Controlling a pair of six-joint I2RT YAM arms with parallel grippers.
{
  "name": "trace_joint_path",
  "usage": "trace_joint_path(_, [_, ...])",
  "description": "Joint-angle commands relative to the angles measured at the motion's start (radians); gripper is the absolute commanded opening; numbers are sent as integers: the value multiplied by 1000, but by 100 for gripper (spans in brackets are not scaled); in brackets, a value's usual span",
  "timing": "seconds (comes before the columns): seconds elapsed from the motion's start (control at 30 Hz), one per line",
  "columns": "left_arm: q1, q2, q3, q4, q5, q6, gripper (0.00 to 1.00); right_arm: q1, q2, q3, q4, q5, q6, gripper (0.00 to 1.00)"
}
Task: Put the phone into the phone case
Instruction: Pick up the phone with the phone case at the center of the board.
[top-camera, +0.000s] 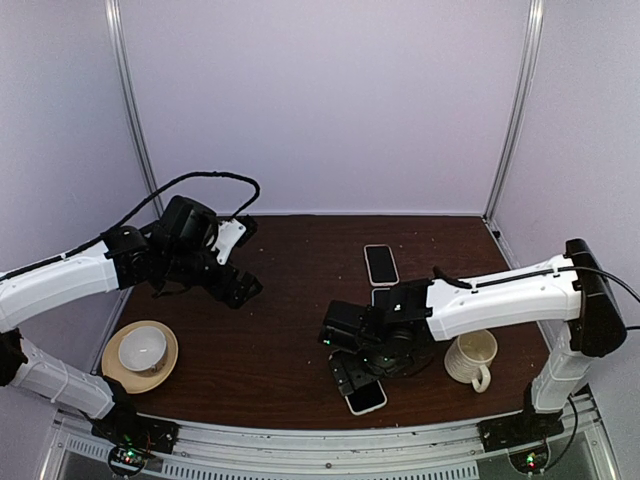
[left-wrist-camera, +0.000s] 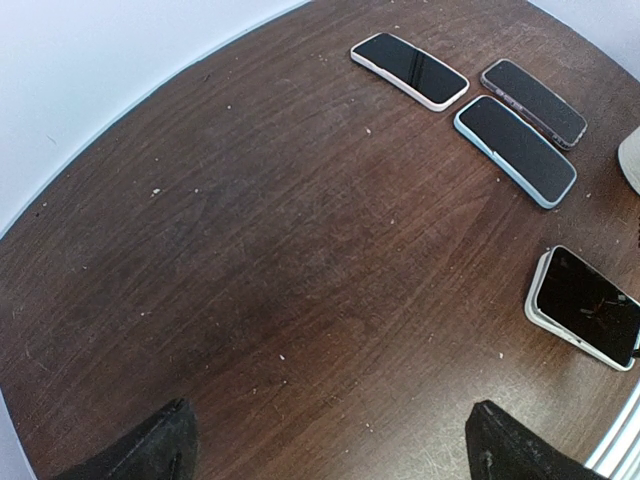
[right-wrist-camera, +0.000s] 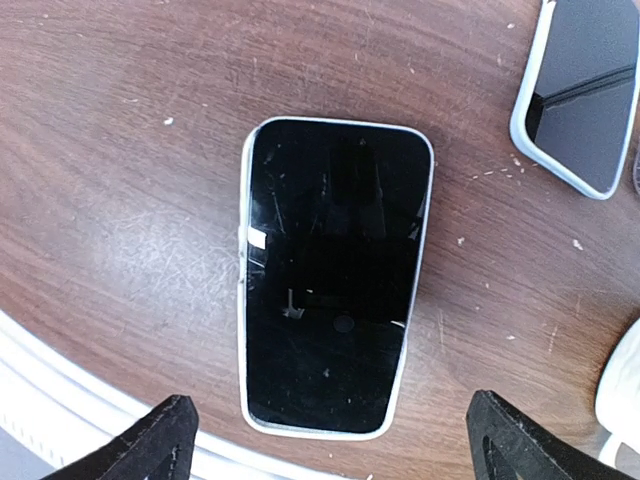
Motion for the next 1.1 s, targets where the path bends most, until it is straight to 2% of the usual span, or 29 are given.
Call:
trace_joint_path(0.0, [8,-22,-10,43,10,9,98,-23,59,4,22,-15,-1,99])
trace_joint_path(0.43, [8,-26,-12,44,15,11,97,-32,160,-41,141,-92,-12,99])
trace_joint_path(0.6, [8,-24,-12,45,16,11,97,-33,192,-48,118,-91,-3,99])
trace_joint_path(0.8, [8,-22,-13,44,16,12,97,-31,188,-65,128,-98,3,81])
trace_joint_path(0.93, [8,-21,-13,46,16,12,97,-31,183,-72,131,-98,4,75])
trace_joint_path(1.07, [8,-21,-13,45,17,12,97,-30,179,-68,127,-93,-3,64])
